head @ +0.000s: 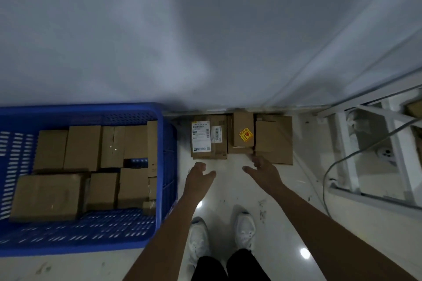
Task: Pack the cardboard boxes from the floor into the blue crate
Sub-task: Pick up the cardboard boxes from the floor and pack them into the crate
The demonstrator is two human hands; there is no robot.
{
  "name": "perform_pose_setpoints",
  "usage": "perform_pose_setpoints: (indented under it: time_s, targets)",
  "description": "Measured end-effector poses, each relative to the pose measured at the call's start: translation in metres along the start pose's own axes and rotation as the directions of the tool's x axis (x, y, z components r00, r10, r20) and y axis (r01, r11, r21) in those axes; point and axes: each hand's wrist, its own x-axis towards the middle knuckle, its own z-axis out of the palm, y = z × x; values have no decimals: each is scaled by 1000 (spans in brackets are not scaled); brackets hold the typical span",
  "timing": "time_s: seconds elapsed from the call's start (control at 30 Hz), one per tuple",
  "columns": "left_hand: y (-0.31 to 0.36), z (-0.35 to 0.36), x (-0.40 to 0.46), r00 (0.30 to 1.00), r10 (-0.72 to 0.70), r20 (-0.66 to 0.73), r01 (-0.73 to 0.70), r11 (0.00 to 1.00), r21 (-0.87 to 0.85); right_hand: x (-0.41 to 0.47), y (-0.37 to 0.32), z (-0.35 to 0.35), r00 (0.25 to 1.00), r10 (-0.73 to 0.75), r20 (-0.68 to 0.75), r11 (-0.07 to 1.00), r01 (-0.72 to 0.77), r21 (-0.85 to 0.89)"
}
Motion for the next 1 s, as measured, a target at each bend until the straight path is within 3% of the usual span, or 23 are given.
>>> perform_pose_setpoints:
  time_s: [0.47,0.6,0.73,0.87,1.0]
  targets:
    - [16,154,83,973,73,220,-104,986,133,105,136,-58,940,193,-282,977,-158,143]
    - [10,208,141,973,19,230,-31,998,49,156,179,-58,921,258,-293,955,-197,223]
    - [0,250,188,990,-4,139,32,980,-198,202,202,-51,932,256,-256,944,-184,274]
    - [1,280,200,968,-223,112,248,805,-538,240,222,-37,942,248,-228,913,-149,380]
    - [1,300,229,960,-250,122,276,800,-532,256,233,-31,917,243,-315,909,-103,403]
